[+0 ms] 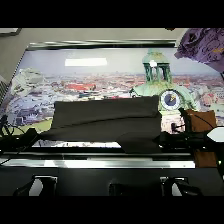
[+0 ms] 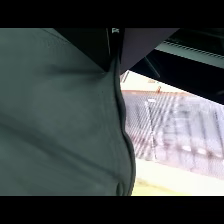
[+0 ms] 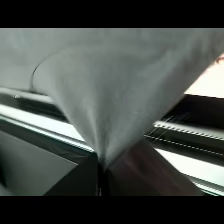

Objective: Fold the clothes and pants, and hang the long-sleeved shirts on hangers.

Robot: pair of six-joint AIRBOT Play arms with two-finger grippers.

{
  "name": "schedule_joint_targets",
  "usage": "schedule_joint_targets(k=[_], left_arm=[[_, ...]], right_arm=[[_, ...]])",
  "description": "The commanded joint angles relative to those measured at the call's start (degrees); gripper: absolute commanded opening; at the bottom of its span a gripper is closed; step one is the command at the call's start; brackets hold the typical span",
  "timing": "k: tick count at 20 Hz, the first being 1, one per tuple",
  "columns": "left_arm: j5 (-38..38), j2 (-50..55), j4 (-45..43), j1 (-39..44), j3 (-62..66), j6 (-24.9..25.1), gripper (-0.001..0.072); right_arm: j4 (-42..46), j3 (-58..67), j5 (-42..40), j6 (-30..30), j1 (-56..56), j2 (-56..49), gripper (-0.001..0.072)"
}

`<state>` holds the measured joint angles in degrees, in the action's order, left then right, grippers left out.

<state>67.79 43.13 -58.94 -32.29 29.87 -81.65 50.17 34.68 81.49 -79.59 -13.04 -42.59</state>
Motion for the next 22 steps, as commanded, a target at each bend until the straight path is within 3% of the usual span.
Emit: schedule_joint_targets(k=[1,11,22], left_arm=[[-1.95,-1.64,-0.57,1.05,1.75,-1.07,0.0018],[-18.34,22.62,-0.63,15.15,17.35,-1.11,0.0019],[-21.38,42.69,-0.61,20.37,33.44,-1.55,0.0019]], right_arm=[[-0.61,0.74,-4.96,-1.18,0.09,1.77,0.0034],[-7.26,21.14,-16.24,8.61,0.09,-30.86,0.0034],[-15.08,34.18,-22.58,11.82,0.33,-51.54,0.0036]])
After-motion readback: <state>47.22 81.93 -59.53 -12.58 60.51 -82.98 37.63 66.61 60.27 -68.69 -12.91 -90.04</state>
